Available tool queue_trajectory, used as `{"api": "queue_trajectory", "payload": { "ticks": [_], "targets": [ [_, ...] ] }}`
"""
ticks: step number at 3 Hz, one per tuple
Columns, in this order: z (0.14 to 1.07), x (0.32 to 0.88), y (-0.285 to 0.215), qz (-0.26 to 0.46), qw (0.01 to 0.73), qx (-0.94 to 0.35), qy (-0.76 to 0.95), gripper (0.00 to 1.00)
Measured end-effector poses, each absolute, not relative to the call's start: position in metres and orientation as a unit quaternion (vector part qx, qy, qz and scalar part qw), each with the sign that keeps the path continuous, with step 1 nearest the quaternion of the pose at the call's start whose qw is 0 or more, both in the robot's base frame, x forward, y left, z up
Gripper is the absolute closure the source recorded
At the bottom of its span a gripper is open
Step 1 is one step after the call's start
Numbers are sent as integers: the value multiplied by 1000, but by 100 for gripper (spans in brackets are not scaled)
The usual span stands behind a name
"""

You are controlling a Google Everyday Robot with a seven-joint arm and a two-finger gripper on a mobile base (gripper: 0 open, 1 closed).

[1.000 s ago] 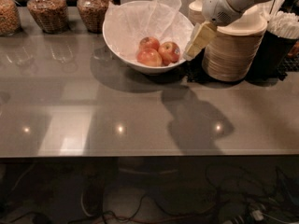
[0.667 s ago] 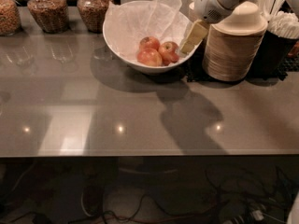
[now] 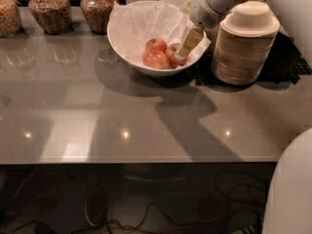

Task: Pick apple from white bowl

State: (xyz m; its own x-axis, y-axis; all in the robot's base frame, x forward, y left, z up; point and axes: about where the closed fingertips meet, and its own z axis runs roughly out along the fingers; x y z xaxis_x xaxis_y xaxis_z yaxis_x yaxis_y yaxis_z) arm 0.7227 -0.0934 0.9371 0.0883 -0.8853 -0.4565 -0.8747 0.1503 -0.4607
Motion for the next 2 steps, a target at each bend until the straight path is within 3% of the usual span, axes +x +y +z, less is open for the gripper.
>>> {"api": "queue_trajectory", "payload": {
  "ticks": [1, 2],
  "targets": [
    [915, 726, -90, -5, 322, -655, 683, 28],
    [895, 727, -90, -3, 301, -656, 692, 26]
  ]
}}
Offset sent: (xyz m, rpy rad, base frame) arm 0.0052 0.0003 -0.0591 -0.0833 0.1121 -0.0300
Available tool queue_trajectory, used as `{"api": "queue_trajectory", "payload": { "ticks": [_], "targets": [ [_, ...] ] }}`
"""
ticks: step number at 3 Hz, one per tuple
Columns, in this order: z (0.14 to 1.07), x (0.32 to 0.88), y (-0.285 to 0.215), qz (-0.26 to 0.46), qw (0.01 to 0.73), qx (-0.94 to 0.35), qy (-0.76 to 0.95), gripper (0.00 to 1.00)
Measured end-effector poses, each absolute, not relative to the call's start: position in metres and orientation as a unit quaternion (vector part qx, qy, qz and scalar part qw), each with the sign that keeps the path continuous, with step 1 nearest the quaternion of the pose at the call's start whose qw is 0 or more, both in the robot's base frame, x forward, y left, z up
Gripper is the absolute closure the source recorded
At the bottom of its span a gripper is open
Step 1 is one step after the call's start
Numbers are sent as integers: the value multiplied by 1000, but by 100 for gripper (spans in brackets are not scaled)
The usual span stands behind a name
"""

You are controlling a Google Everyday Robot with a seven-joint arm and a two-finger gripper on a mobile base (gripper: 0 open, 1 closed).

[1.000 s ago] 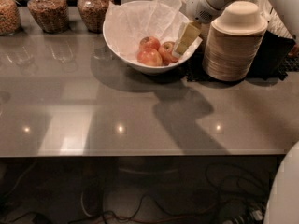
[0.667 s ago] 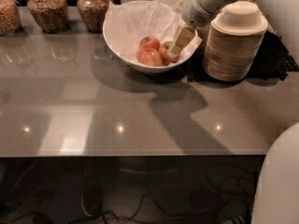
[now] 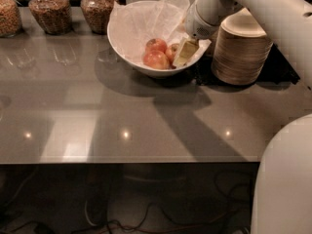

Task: Pick apple from white bowl

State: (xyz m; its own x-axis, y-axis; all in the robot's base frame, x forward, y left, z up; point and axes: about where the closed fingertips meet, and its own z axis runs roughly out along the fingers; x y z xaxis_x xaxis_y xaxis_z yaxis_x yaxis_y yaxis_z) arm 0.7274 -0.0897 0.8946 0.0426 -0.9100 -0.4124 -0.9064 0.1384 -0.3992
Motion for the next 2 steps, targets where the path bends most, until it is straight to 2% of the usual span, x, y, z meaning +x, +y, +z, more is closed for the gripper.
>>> {"api": "queue_trajectory", "payload": {
  "ticks": [1, 2],
  "targets": [
    [878, 727, -89, -2, 281, -658, 698, 25],
    [867, 728, -91, -2, 268, -657, 704, 33]
  ]
}}
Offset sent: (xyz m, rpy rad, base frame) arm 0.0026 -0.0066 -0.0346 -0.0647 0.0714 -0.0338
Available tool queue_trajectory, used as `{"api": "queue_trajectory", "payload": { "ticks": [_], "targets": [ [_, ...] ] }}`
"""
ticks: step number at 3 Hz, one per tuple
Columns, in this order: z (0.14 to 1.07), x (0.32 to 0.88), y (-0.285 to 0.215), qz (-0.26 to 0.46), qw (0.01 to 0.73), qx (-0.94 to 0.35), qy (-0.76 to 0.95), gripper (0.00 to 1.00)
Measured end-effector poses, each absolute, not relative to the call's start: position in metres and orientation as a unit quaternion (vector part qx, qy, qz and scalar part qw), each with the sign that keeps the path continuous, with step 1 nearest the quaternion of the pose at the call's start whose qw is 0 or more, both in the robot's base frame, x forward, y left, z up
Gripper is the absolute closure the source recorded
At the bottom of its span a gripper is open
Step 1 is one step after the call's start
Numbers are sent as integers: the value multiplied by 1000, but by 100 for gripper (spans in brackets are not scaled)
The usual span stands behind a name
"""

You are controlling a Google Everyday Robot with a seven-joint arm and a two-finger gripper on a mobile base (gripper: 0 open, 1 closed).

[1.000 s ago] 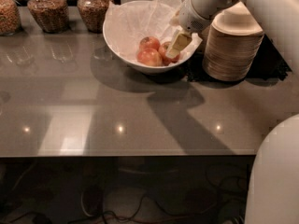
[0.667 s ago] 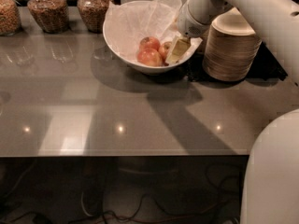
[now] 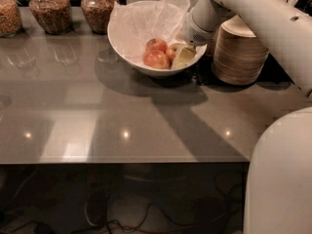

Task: Pick apple from white bowl

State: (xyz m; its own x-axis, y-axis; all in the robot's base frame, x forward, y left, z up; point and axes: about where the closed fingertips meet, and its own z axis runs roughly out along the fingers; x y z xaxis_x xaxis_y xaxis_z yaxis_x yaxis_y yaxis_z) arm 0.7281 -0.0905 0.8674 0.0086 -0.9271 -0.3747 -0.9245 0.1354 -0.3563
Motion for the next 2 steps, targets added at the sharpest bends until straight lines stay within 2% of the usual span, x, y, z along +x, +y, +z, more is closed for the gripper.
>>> {"api": "queue_trajectory", "payload": {
  "ticks": [2],
  "targets": [
    [860, 729, -96, -8, 256, -655, 711, 77]
  ]
}}
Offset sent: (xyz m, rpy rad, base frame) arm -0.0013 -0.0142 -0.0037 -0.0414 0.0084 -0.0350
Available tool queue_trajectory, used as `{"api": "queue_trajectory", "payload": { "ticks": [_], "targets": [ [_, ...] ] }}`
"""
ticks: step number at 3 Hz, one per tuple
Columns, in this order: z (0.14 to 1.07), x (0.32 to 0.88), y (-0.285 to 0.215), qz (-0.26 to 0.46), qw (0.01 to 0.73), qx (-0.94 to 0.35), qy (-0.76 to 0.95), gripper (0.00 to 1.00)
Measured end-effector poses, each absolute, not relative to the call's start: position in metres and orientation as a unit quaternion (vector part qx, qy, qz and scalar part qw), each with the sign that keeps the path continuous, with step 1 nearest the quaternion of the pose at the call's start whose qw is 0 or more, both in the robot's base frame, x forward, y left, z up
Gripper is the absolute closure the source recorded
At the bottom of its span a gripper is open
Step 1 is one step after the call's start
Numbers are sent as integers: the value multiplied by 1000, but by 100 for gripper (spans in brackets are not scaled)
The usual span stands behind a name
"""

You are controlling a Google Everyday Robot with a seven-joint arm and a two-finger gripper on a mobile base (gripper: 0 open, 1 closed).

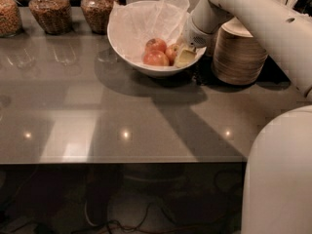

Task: Pick apple from white bowl

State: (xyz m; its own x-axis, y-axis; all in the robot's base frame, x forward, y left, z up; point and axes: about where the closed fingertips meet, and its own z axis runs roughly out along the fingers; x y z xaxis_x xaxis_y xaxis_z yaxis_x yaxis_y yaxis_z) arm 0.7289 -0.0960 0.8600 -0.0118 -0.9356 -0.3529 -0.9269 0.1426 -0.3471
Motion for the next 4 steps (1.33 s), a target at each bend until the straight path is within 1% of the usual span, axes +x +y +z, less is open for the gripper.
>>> {"api": "queue_trajectory", "payload": {
  "ticks": [1, 3, 4],
  "targets": [
    [867, 723, -99, -10, 261, -652, 711, 99],
    [911, 701, -110, 2, 305, -642, 703, 100],
    [936, 683, -125, 29, 337, -628, 701, 100]
  ]
}}
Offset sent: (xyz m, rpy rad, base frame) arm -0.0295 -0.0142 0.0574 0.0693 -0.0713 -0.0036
